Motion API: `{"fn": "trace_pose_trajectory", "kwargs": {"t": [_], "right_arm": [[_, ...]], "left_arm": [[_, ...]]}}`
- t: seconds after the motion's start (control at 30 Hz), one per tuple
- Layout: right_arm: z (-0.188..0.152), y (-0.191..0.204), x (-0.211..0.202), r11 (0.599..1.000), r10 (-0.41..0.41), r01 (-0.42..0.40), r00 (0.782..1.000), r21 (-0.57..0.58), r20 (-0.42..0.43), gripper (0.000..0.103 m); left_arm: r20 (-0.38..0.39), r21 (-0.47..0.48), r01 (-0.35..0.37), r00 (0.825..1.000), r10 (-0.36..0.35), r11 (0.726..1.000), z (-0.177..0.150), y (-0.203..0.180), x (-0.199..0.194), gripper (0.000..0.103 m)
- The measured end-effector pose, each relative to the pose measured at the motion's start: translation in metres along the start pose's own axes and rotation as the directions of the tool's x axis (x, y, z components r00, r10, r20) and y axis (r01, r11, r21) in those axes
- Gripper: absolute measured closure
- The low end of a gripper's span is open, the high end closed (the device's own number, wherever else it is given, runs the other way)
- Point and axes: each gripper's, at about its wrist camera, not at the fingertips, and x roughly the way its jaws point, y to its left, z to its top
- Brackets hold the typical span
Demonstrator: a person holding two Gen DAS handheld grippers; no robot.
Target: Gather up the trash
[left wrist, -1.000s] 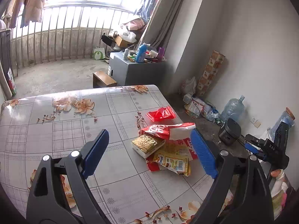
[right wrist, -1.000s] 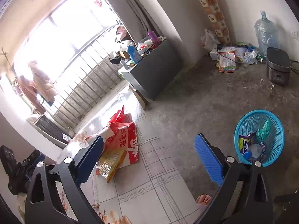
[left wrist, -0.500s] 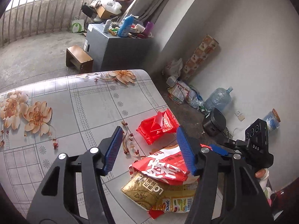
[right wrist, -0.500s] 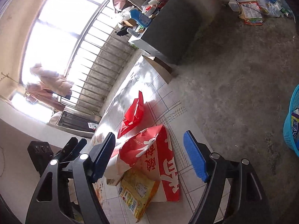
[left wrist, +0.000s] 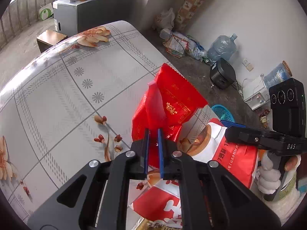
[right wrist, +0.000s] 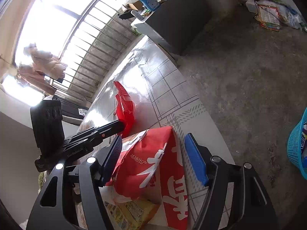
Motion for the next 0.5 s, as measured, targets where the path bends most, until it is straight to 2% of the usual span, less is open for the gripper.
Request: {"fn": "trace_pose_trajectory", "kwargs": {"t": [0.23,0.33,0.5], "right_arm": [[-0.036,0.019,-0.007,0.999,-0.019,0.019,1.000,-0.048,-0.005,0.043],[-0.060,0.022,-0.014,0.999,-0.010,0.009,1.000,-0.046,-0.016,0.044],[-0.108,0.032,-0.028,0.998,0.005,-0.008,0.999,-0.066,-0.052,0.045]], "left_arm": [[0.008,-0.044,0.030,1.000,-0.030,0.999,-0.059,-0.011,-0.028,0.100],[0.016,-0.070,0.055,0.998,-0.054,0.996,-0.089,-0.017,-0.043,0.100],[0.025,-0.122,0.053,0.998,-0.050,0.991,-0.148,-0.027,-0.070,0.100]]}}
